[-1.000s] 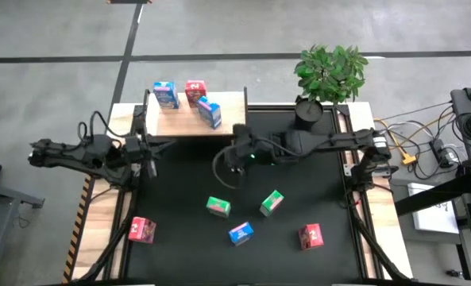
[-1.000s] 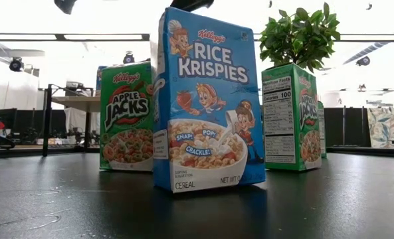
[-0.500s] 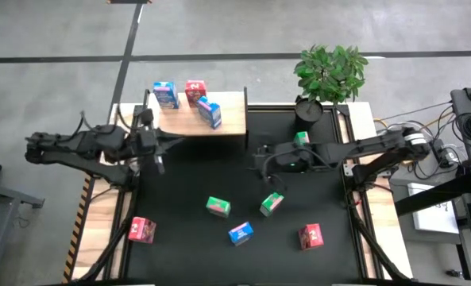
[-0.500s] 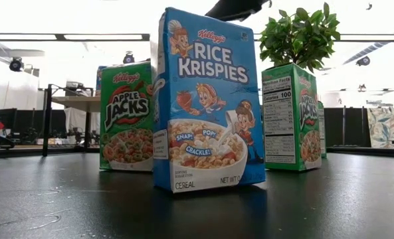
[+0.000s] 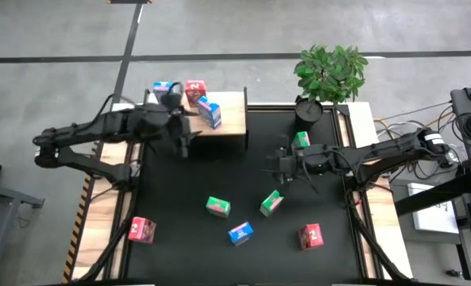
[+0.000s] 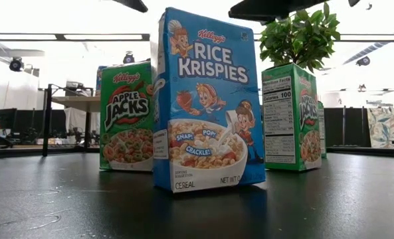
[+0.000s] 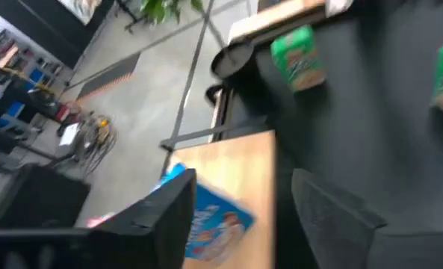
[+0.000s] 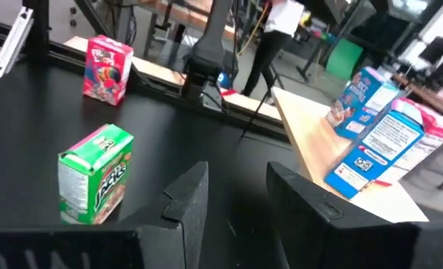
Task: Stack cereal on shelf
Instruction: Put the top blue cereal box on the shelf aligned with the other blue cereal box
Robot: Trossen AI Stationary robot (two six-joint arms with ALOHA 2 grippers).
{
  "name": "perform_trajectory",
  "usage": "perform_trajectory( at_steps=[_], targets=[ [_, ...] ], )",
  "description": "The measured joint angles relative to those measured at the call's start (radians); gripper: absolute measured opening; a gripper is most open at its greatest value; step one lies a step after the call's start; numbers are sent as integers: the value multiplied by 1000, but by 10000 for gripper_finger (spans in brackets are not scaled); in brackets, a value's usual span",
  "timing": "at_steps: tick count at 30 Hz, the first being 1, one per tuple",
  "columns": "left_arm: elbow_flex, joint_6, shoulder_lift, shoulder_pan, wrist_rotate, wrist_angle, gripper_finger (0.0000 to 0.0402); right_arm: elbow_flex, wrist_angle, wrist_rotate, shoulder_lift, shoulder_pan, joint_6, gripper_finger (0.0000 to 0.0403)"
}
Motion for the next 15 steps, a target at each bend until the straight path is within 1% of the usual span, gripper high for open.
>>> perform_trajectory(
  at_steps=[3, 6, 10, 15],
  targets=[
    [55, 91, 59, 55, 77, -48, 243, -57, 82, -44, -13, -1, -26, 125],
    [104, 153, 107, 112, 171, -77, 257, -123, 225, -77, -14, 0, -59, 126],
    [167, 204, 162, 197, 227, -122, 256, -190, 373, -77, -14, -1, -104, 123],
    [239, 256, 242, 287, 311, -196, 246, -214, 409, -78, -36, 0, -128, 121]
  ],
)
